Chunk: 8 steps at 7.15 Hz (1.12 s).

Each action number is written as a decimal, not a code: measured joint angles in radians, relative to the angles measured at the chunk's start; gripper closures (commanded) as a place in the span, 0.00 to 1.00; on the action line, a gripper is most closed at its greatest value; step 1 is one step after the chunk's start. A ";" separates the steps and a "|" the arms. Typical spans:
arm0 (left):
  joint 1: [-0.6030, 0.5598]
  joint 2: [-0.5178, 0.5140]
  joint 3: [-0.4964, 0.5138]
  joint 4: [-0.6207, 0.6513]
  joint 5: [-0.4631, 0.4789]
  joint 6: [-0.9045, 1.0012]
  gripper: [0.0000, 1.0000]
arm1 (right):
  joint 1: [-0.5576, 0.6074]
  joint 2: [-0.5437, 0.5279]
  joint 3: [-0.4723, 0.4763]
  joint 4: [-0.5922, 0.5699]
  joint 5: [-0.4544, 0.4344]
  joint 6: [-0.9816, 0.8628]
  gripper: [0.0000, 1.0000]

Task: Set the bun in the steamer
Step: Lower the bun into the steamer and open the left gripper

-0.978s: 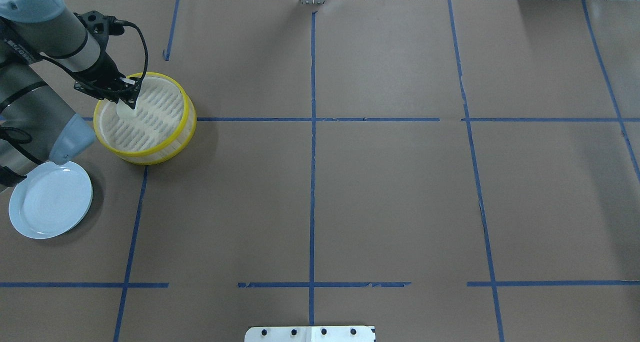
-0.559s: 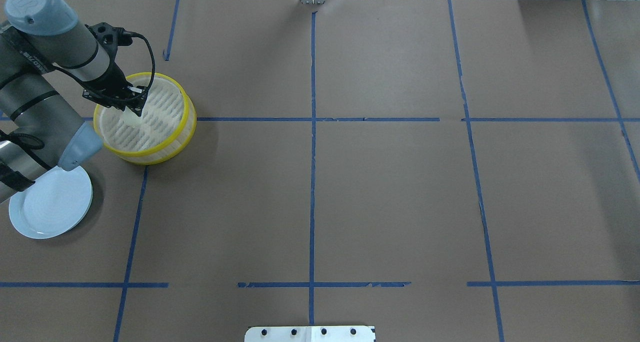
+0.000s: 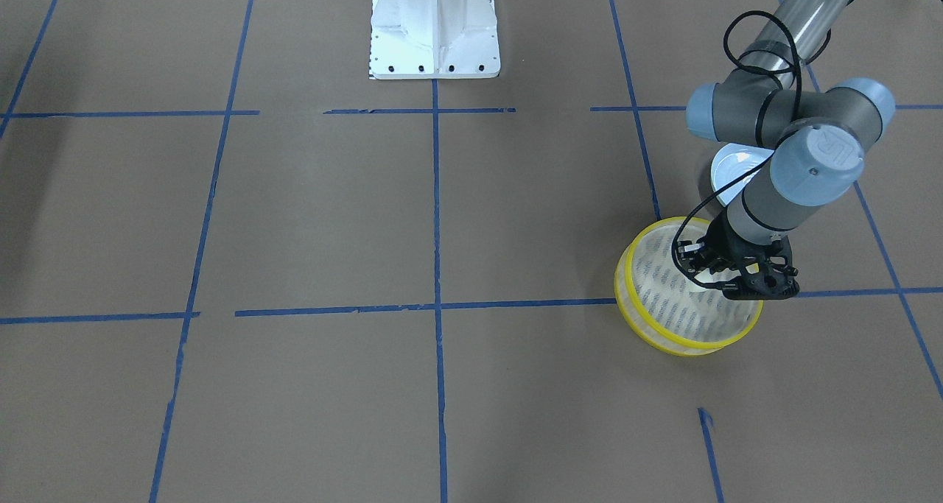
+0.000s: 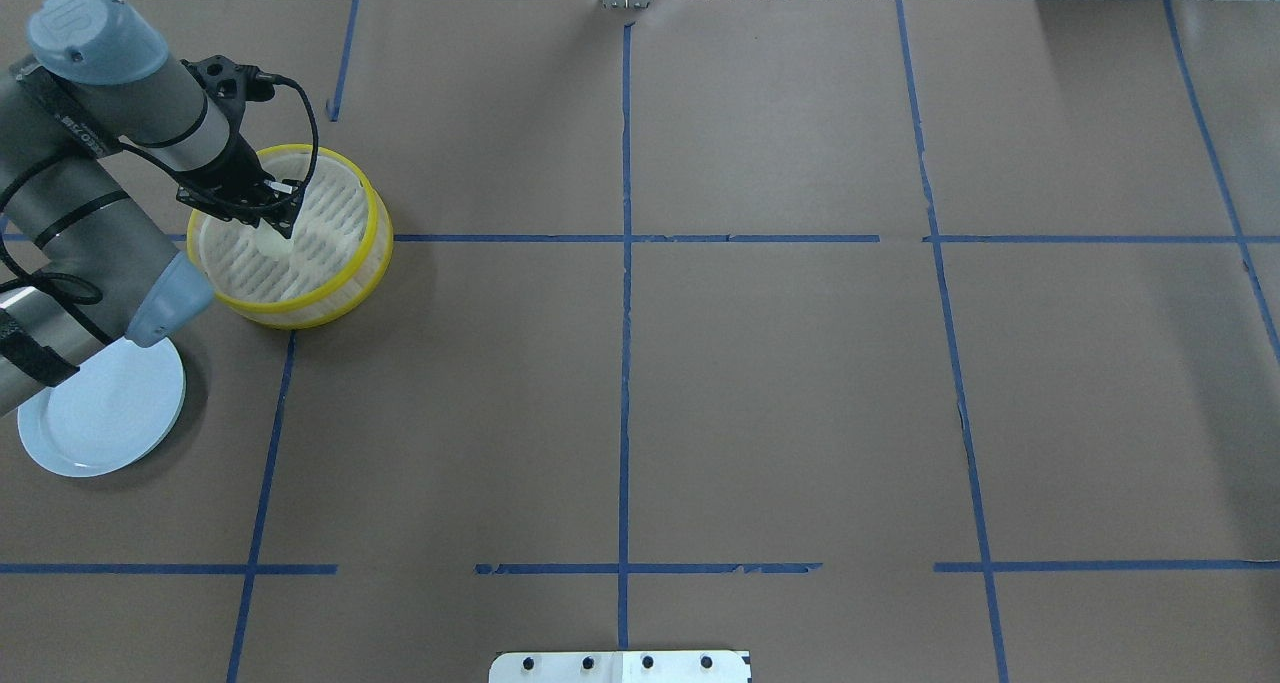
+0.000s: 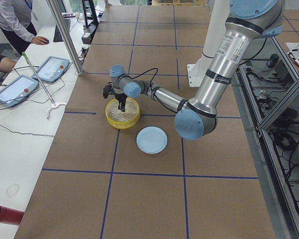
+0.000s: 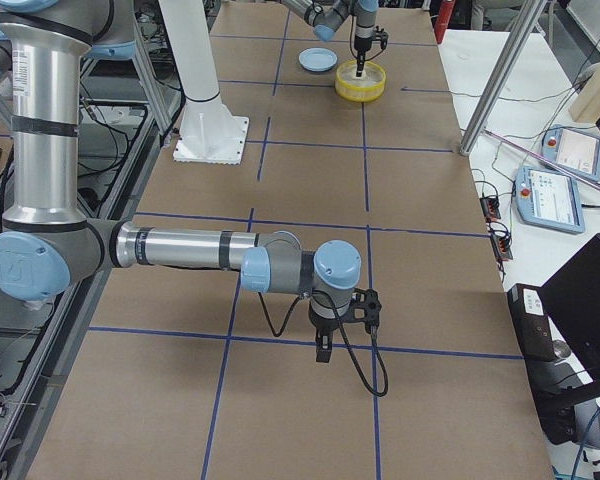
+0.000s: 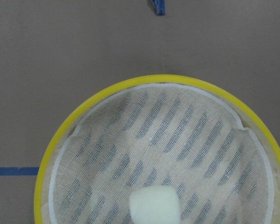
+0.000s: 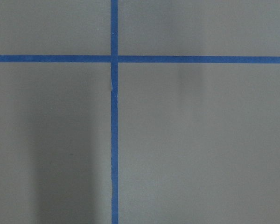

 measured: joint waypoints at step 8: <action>0.022 -0.002 0.019 -0.031 0.000 0.002 0.00 | 0.000 0.000 0.000 0.000 0.000 0.000 0.00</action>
